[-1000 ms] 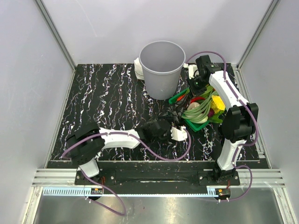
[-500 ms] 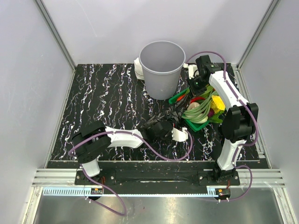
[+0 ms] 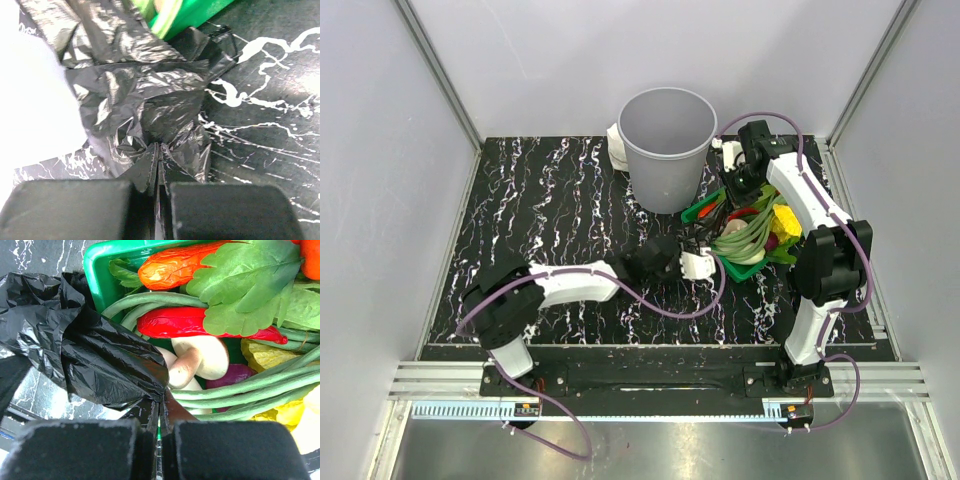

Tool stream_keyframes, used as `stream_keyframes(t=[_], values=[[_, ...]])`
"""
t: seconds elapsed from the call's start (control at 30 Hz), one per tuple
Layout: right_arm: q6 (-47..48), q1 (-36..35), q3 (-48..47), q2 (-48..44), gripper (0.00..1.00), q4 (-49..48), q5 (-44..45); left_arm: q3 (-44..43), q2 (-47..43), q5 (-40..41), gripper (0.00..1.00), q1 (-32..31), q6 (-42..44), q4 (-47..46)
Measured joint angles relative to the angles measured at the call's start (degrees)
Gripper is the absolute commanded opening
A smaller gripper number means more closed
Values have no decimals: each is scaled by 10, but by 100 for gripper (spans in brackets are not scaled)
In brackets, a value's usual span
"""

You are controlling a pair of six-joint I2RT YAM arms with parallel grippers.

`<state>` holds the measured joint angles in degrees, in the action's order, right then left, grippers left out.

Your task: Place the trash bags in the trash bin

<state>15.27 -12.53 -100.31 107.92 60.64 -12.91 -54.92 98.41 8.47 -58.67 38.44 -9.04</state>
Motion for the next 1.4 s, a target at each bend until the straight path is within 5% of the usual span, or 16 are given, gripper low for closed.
stream_keyframes(t=[0.23,0.43,0.53,0.67,0.9,1.1,1.23,1.4], values=[[0,0,2,0,0,0,2,-8,-51,-68,11,31,-30,37],[0,0,2,0,0,0,2,-11,-61,-115,65,25,-47,65],[0,0,2,0,0,0,2,-17,-58,-123,77,16,-55,71],[0,0,2,0,0,0,2,-28,-39,-115,78,1,-57,63],[0,0,2,0,0,0,2,-43,23,-74,74,-18,-57,48],[0,0,3,0,0,0,2,-47,48,-27,38,-19,-46,27],[1,0,3,0,0,0,2,-57,49,-13,1,-18,-41,18],[2,0,9,0,0,0,2,-63,49,-11,0,-14,-36,12]])
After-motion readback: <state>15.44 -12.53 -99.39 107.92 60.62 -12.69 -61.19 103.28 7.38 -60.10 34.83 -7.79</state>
